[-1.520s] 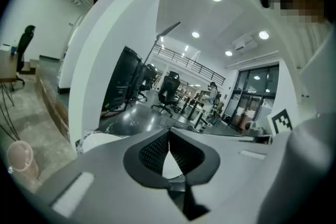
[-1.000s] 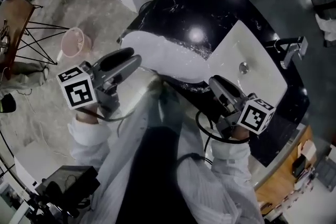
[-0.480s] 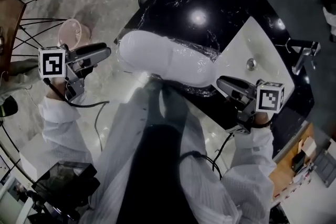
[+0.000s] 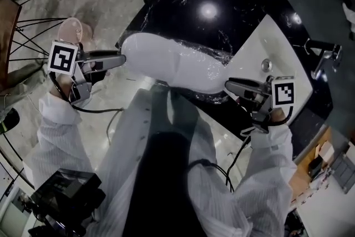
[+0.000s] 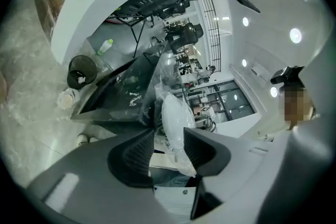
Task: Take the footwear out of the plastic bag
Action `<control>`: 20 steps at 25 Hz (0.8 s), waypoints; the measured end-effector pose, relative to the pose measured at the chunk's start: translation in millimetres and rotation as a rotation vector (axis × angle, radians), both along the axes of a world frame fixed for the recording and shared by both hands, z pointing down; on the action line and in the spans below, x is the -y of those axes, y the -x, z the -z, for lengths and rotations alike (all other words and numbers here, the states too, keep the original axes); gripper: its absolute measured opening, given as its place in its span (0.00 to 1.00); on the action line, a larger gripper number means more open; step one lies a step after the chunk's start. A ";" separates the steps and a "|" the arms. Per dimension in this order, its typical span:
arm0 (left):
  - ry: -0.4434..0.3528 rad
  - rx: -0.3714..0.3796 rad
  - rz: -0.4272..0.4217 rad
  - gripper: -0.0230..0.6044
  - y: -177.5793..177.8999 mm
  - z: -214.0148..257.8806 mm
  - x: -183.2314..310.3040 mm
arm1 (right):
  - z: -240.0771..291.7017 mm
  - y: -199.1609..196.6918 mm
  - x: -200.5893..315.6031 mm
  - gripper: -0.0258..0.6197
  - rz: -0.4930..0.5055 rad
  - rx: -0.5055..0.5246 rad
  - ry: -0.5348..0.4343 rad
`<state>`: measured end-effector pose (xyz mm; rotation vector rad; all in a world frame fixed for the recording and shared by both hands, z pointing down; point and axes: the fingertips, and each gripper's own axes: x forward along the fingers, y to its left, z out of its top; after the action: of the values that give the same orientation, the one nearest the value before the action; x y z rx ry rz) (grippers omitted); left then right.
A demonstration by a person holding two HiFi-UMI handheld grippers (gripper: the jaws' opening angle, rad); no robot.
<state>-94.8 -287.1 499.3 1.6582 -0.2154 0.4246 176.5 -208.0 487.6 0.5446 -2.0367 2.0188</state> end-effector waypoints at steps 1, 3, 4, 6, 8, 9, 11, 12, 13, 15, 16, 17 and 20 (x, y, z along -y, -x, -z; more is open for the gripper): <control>0.009 -0.006 0.001 0.32 0.2 -0.4 -0.1 | -2.5 1.8 -1.4 0.24 0.007 0.012 0.017; 0.017 -0.013 -0.008 0.31 -0.4 -1.6 -1.0 | -9.3 3.5 -1.7 0.24 0.026 0.028 0.039; 0.018 -0.009 -0.022 0.31 -1.1 -3.5 -2.2 | -11.9 4.2 -0.2 0.24 0.042 0.033 0.038; 0.024 0.005 -0.055 0.31 -3.7 -9.0 -5.6 | -11.1 9.3 2.6 0.23 0.070 0.067 0.033; 0.032 0.009 -0.073 0.30 -6.9 -12.7 -8.5 | -5.8 16.3 2.8 0.23 0.088 0.134 0.036; 0.035 0.010 -0.075 0.29 -7.8 -13.7 -9.4 | -2.3 19.4 3.7 0.21 0.096 0.170 0.028; 0.041 0.010 -0.069 0.28 -8.0 -14.2 -10.1 | 6.8 26.1 6.9 0.20 0.110 0.244 -0.002; 0.046 0.007 -0.063 0.27 -8.1 -13.4 -10.5 | 12.8 29.9 7.7 0.20 0.120 0.278 -0.019; 0.053 0.000 -0.055 0.26 -8.4 -11.7 -11.1 | 19.7 33.9 7.3 0.20 0.134 0.307 -0.037; 0.058 -0.021 -0.038 0.21 -9.5 -4.6 -11.8 | 32.9 41.2 4.6 0.21 0.165 0.339 -0.073; 0.047 -0.032 -0.032 0.21 -10.3 0.5 -11.0 | 38.3 43.4 3.4 0.22 0.176 0.344 -0.092; 0.019 -0.045 -0.032 0.20 -11.5 6.7 -9.2 | 43.4 44.3 2.7 0.22 0.177 0.348 -0.108; -0.076 -0.067 -0.041 0.20 -13.6 27.7 -6.4 | 61.9 42.0 3.6 0.21 0.133 0.361 -0.157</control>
<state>-81.2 -280.7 471.6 1.7516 -0.1492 0.3948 134.5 -211.7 425.7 0.0660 -2.3777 2.0045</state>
